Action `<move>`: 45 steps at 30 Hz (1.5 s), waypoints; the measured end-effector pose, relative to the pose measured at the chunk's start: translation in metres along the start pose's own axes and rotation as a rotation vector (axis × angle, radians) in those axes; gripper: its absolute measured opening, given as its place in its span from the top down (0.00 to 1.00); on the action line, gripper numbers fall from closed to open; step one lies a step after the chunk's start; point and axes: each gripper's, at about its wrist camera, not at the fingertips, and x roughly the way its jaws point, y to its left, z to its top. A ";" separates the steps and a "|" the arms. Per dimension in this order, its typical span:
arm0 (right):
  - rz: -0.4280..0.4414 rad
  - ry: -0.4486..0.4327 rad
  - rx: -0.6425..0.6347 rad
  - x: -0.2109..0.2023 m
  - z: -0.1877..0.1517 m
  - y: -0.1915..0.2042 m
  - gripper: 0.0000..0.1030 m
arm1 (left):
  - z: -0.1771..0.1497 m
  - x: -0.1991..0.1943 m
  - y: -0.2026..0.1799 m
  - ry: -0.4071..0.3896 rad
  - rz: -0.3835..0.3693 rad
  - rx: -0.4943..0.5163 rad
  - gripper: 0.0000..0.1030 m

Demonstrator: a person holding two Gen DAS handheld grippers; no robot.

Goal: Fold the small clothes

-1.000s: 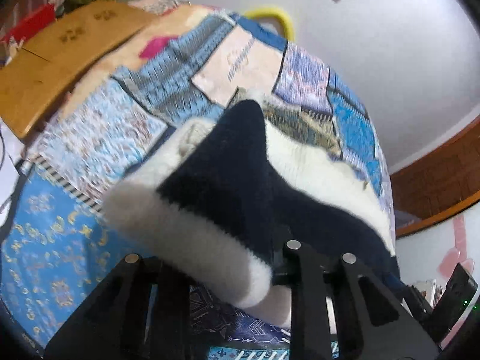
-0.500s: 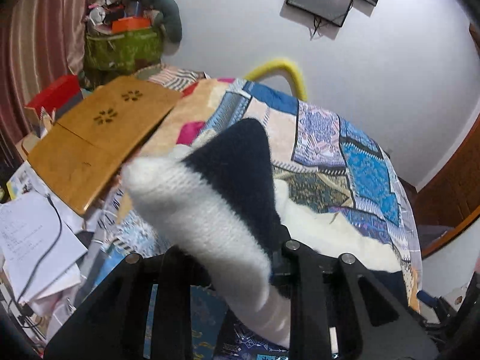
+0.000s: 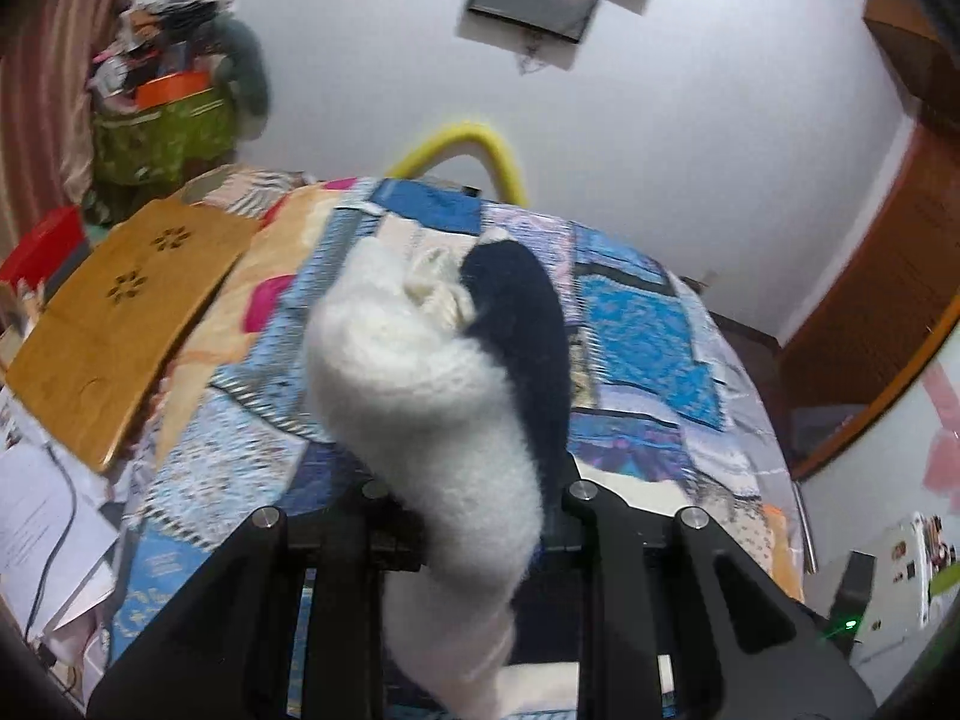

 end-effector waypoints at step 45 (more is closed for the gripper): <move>-0.007 -0.062 0.101 -0.055 -0.022 -0.028 0.20 | -0.091 0.017 -0.132 0.317 -0.224 0.335 0.44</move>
